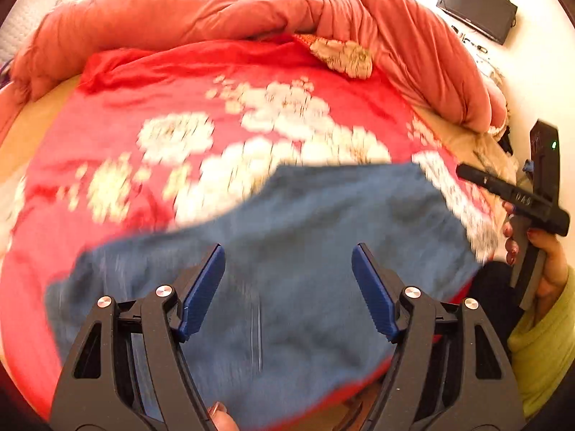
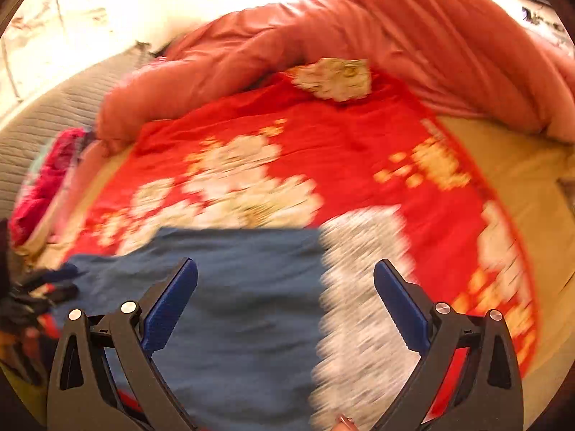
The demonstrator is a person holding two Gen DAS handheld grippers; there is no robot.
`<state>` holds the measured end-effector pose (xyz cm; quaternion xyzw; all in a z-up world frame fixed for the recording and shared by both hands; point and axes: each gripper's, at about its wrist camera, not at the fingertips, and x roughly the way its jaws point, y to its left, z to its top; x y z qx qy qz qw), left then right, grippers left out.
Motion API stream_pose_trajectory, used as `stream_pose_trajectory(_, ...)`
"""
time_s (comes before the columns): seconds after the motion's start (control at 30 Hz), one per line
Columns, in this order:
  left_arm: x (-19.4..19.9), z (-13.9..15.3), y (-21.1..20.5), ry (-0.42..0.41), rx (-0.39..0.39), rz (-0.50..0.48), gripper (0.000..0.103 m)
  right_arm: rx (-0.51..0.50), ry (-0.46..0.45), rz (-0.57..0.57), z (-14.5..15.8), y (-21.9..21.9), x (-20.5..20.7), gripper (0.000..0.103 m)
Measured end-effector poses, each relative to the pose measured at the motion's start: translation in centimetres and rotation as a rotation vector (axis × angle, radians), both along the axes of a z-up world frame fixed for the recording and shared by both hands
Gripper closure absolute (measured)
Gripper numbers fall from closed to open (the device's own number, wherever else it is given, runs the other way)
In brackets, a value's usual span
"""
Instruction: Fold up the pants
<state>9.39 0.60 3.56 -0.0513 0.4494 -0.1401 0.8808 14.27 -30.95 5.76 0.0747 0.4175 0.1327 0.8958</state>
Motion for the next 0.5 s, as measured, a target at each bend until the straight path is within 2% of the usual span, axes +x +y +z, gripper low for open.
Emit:
stream_pose_trajectory(0.1, 4.9, -0.6, -0.2, 0.058, -0.035, -0.004, 0.038, -0.005, 0.052, 0.0, -0.7, -1.7, 3.3, 0.005)
stream_pose_trajectory(0.2, 8.6, -1.9, -0.7, 0.094, -0.051, -0.022, 0.038, 0.064, 0.124, -0.028, -2.7, -3.9, 6.1, 0.006)
stream_pose_trajectory(0.27, 10.0, -3.1, -0.5, 0.122, -0.087, -0.029, 0.038, 0.074, 0.166, -0.046, -4.2, -4.7, 6.9, 0.011)
stream_pose_trajectory(0.3, 10.6, -3.9, -0.1, 0.138, -0.119, -0.02, 0.038, 0.068, 0.18, -0.042, -4.9, -5.0, 7.1, 0.019)
stream_pose_trajectory(0.33, 11.1, -4.9, 0.4, 0.163, -0.153, -0.011, 0.038, 0.071, 0.191, -0.038, -5.4, -5.1, 7.1, 0.022)
stream_pose_trajectory(0.47, 12.2, -7.3, 1.3, 0.223, -0.22, 0.0, 0.038, 0.097, 0.214, -0.006, -6.8, -5.1, 7.8, 0.025)
stream_pose_trajectory(0.5, 12.2, -7.5, 1.4, 0.232, -0.24, -0.006, 0.038, 0.101, 0.214, 0.005, -6.9, -4.9, 7.9, 0.03)
